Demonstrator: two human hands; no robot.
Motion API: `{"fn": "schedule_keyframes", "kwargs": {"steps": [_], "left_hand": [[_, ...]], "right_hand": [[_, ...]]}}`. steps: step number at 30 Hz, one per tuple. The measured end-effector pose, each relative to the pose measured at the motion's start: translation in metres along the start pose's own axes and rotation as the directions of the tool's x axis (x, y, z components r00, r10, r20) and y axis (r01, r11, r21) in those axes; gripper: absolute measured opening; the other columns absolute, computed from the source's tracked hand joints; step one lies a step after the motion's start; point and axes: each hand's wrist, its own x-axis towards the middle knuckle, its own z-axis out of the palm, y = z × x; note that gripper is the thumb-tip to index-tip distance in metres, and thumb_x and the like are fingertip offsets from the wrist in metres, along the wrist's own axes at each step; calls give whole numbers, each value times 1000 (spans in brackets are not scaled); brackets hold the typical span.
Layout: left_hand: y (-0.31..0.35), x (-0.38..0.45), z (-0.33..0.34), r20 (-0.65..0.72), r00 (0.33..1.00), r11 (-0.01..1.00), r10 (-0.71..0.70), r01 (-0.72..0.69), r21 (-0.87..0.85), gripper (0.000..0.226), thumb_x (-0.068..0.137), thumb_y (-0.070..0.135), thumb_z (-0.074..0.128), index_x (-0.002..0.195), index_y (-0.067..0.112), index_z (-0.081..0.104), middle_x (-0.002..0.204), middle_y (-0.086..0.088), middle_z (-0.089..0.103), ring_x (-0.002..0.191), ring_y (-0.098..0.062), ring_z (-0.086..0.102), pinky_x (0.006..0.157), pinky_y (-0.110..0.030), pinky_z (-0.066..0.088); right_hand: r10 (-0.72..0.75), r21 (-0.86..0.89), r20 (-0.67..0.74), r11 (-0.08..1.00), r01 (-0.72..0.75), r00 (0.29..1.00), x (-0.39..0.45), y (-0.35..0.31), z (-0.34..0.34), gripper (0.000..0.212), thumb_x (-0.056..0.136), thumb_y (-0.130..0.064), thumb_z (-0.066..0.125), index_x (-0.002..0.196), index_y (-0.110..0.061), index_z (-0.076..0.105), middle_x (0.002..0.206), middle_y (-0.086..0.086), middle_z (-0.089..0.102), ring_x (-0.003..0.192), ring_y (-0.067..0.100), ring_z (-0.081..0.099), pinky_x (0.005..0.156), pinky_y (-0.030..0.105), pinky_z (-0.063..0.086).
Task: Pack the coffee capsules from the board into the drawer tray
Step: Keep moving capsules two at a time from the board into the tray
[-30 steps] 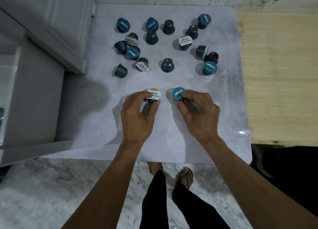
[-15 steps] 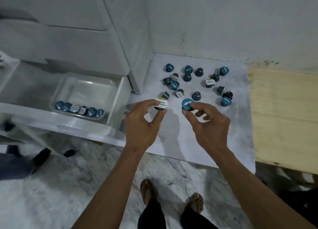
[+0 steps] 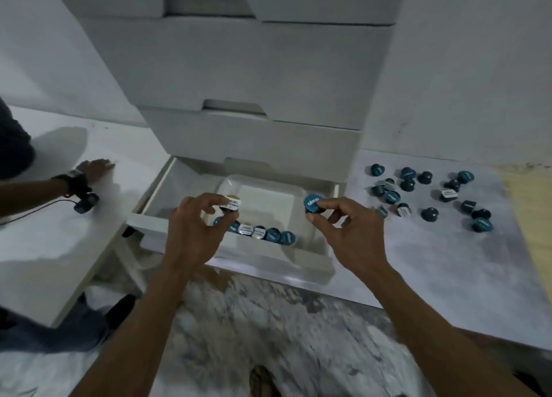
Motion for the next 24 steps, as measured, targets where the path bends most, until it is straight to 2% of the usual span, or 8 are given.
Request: {"fn": "schedule_keyframes", "kwargs": {"steps": [5, 9, 13, 16, 18, 20, 22, 24], "left_hand": [[-71, 45, -28, 179, 984, 999, -26, 21, 32, 21, 74, 33, 81, 88, 36, 67, 84, 3, 65, 75, -4, 58, 61, -19, 40], [-102, 75, -13, 286, 958, 998, 11, -28, 54, 20, 73, 33, 82, 89, 31, 69, 86, 3, 67, 75, -4, 59, 65, -20, 41], [-124, 101, 12, 406, 913, 993, 44, -85, 83, 22, 72, 31, 83, 90, 23, 73, 81, 3, 62, 66, 4, 52, 60, -12, 36], [-136, 119, 29, 500, 866, 990, 27, -92, 107, 24, 73, 33, 82, 94, 26, 73, 86, 1, 62, 70, 0, 54, 62, -9, 34], [-143, 129, 39, 545, 838, 984, 29, -120, 132, 25, 74, 36, 81, 96, 29, 71, 90, 1, 61, 76, -6, 56, 66, -14, 36], [-148, 137, 51, 576, 817, 980, 28, -136, 145, 25, 75, 37, 80, 97, 31, 70, 93, 1, 59, 81, -12, 58, 71, -23, 41], [-153, 143, 64, 606, 794, 976, 45, -163, 141, 25, 76, 39, 79, 98, 32, 69, 93, 1, 58, 81, -14, 59, 71, -28, 45], [-157, 148, 73, 627, 776, 975, 67, -184, 123, 24, 76, 39, 79, 97, 32, 69, 89, 1, 55, 77, -15, 57, 69, -28, 47]], "right_hand": [[25, -44, 27, 999, -24, 999, 2, -19, 65, 18, 73, -21, 84, 89, -19, 76, 76, -20, 67, 64, 10, 60, 58, 7, 41], [65, -112, 94, 992, -54, 993, 17, -17, 101, 17, 73, -21, 84, 87, -23, 75, 75, -31, 62, 63, 10, 59, 57, 8, 42], [136, -125, 183, 986, -114, 974, 41, 0, 135, 17, 73, -22, 85, 87, -22, 75, 77, -19, 68, 59, 12, 58, 57, 14, 46], [174, -206, 250, 971, -124, 953, 60, 14, 157, 17, 74, -27, 84, 88, -24, 74, 68, -7, 66, 58, 10, 57, 56, 15, 42], [215, -231, 304, 962, -147, 928, 69, 21, 169, 17, 75, -30, 82, 89, -24, 74, 61, -6, 63, 56, 10, 57, 57, 19, 44], [229, -274, 381, 953, -127, 896, 77, 29, 181, 18, 76, -30, 81, 92, -24, 74, 60, -15, 59, 57, 9, 58, 59, 26, 48], [237, -296, 435, 949, -111, 869, 83, 36, 191, 18, 77, -27, 80, 93, -22, 74, 60, -25, 51, 58, 6, 55, 60, 27, 48], [259, -317, 486, 942, -108, 835, 89, 42, 199, 18, 77, -25, 79, 94, -24, 73, 63, -25, 50, 64, 7, 57, 66, 29, 51]]}}
